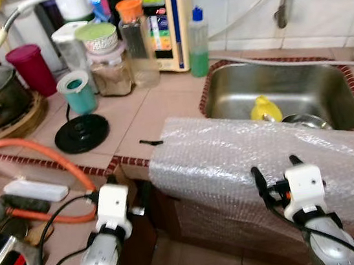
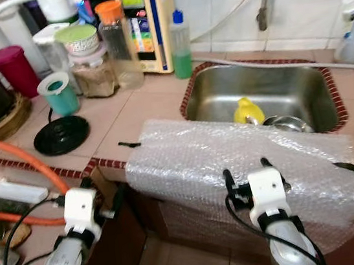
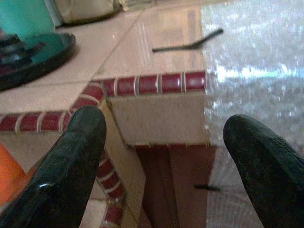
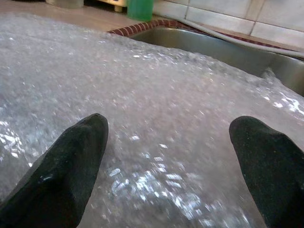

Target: Kitchen organization

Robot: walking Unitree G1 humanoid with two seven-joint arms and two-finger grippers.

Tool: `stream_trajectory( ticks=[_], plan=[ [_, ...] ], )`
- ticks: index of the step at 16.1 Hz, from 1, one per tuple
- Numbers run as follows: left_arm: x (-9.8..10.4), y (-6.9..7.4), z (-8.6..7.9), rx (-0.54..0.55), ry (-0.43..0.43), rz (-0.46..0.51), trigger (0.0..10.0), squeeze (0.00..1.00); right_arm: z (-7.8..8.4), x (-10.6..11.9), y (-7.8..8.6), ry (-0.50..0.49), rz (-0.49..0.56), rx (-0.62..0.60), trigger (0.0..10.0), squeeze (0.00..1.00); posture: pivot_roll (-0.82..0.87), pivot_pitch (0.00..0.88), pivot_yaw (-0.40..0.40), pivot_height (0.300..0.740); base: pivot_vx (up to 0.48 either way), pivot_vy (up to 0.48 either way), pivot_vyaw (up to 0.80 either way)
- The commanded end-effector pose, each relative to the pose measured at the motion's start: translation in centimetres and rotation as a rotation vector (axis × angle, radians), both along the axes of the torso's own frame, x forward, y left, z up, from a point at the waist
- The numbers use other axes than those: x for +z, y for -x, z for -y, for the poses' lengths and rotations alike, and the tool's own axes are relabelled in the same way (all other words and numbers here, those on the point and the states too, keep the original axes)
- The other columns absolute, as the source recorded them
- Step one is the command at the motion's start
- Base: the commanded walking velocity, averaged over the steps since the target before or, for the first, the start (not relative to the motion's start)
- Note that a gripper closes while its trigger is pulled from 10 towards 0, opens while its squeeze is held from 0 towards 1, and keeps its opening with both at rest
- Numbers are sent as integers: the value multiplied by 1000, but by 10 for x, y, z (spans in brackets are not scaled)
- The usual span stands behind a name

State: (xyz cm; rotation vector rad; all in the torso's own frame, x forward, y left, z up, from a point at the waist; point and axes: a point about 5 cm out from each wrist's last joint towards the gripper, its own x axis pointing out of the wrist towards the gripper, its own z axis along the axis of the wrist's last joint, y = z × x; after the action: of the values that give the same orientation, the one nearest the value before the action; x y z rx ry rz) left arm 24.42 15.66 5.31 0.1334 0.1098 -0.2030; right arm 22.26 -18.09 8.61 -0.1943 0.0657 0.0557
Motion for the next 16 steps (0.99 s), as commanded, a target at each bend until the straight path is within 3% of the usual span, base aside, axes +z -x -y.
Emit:
stream_trajectory(
  ticks=[1, 3, 8, 13, 15, 16],
  plan=[
    [-4, 6, -9, -1, -28, -8, 10000, 0, 4, -8, 8, 9, -33, -2, 10000, 0, -13, 0, 78, 740, 0, 0, 0],
    [-21, 17, -16, -4, -60, -67, 10000, 0, 8, -25, 23, 37, -92, 6, 10000, 0, -9, 0, 78, 740, 0, 0, 0],
    [-48, 29, -28, 12, -89, -172, 10000, 0, 11, -51, 38, 75, -180, 16, 10000, 0, -10, 0, 77, 740, 0, 0, 0],
    [-51, 27, -29, 21, -82, -158, 10000, 0, 13, -51, 39, 103, -151, 29, 10000, 0, -11, 0, 79, 740, 0, 0, 0],
    [-51, 24, -29, 25, -76, -144, 10000, 0, 13, -42, 33, 85, -99, 16, 10000, 0, -18, 0, 84, 740, 0, 0, 0],
    [-51, 22, -29, 24, -70, -138, 10000, 0, 10, -27, 22, 74, -39, 19, 10000, 0, -19, 0, 86, 740, 0, 0, 0]
  ],
)
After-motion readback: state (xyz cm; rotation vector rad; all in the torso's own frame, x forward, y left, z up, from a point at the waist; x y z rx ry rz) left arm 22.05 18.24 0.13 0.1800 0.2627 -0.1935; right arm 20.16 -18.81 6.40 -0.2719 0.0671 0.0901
